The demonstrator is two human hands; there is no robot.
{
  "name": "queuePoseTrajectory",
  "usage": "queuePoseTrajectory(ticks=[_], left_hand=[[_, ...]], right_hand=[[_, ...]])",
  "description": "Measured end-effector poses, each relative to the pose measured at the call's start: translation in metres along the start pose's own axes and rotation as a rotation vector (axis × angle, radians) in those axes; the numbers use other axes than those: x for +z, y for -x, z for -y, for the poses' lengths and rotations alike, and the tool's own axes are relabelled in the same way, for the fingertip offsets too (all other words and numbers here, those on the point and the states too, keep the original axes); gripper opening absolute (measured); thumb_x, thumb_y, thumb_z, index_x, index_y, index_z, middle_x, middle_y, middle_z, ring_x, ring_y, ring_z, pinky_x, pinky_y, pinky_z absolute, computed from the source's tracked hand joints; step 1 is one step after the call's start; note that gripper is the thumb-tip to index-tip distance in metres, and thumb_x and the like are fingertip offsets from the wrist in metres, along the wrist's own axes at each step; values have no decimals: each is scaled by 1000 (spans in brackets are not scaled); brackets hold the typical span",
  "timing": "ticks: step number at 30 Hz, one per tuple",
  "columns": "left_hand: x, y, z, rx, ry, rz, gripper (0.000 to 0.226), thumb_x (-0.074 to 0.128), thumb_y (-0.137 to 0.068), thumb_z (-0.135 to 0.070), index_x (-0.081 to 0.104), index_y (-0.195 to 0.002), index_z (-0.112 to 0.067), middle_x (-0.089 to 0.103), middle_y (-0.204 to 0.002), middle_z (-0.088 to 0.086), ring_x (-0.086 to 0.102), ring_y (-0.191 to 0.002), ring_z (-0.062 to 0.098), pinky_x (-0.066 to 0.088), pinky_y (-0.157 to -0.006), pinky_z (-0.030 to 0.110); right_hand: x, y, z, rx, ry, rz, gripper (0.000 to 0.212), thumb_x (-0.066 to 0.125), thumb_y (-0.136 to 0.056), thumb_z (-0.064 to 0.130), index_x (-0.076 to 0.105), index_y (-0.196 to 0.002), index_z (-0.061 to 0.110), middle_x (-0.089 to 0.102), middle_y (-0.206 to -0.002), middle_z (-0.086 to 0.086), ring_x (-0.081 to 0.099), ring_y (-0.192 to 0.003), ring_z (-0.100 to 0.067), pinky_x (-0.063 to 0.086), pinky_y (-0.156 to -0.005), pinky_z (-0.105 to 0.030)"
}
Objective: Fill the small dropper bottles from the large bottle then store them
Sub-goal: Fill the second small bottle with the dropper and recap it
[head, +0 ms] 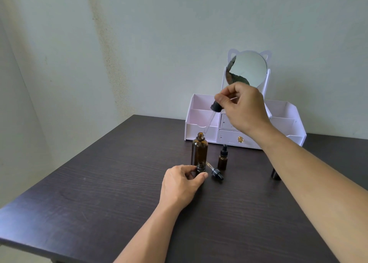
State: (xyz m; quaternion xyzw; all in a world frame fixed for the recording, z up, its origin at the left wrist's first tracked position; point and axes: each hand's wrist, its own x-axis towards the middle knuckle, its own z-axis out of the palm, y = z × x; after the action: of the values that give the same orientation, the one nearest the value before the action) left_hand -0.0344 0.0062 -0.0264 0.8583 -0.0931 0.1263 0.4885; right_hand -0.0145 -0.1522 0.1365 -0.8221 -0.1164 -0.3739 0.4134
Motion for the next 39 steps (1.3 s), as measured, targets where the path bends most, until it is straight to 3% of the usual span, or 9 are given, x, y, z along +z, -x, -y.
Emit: queuePoseTrajectory(ticks=[3,5,10,17,23,28,36,39], left_hand=[[0,0,0,0,4,-2,23,71,-78,-52,75,-90,-33,61,-64,-8,53,-56,3,46,-56,20],[0,1,-1,-1,11,-6,22,72,-78,-51,75,-89,-33,61,-64,-7,53,-57,3,49,-59,25],[0,1,-2,4,11,-11,22,72,-78,-51,75,-90,-32,59,-62,-9,52,-56,4,47,-59,24],[-1,1,-2,7,12,5,26,71,-80,-49,75,-98,-30,60,-65,-9,53,-57,4,47,-57,20],[-1,1,-1,2,8,10,31,71,-80,-50,74,-103,-29,62,-67,-9,55,-59,5,46,-57,18],[-2,1,-2,1,11,-2,25,71,-80,-51,75,-94,-31,61,-64,-8,53,-58,4,49,-60,24],[-1,1,-2,3,6,0,27,71,-80,-51,75,-96,-31,60,-64,-9,53,-58,4,50,-62,26],[-1,1,-1,1,0,-6,30,71,-79,-52,74,-100,-30,60,-65,-10,54,-59,4,48,-59,21]], right_hand=[[3,-9,3,-19,9,-69,11,69,-86,21,64,-86,12,67,-82,1,60,-68,-5,44,-60,-7],[8,-11,2,-18,27,-68,12,69,-86,22,64,-87,11,66,-82,2,60,-68,-6,45,-61,-12],[19,-11,-4,0,4,-54,15,66,-87,24,65,-87,10,73,-84,-3,69,-78,-19,56,-75,-38],[16,-9,1,-30,64,-61,13,67,-88,23,64,-88,10,67,-84,3,65,-74,-15,55,-73,-33],[14,-8,2,-54,74,-60,14,68,-87,24,64,-89,11,71,-85,0,68,-75,-16,57,-73,-37],[16,-8,-1,-57,56,-34,14,67,-87,24,64,-87,10,72,-82,-2,71,-73,-18,57,-72,-40],[33,3,-17,32,83,113,4,65,-87,15,65,-84,13,72,-85,-4,68,-80,-20,56,-78,-35],[41,12,-23,62,61,173,3,64,-89,14,65,-86,14,73,-83,-2,67,-73,-9,52,-69,-21]])
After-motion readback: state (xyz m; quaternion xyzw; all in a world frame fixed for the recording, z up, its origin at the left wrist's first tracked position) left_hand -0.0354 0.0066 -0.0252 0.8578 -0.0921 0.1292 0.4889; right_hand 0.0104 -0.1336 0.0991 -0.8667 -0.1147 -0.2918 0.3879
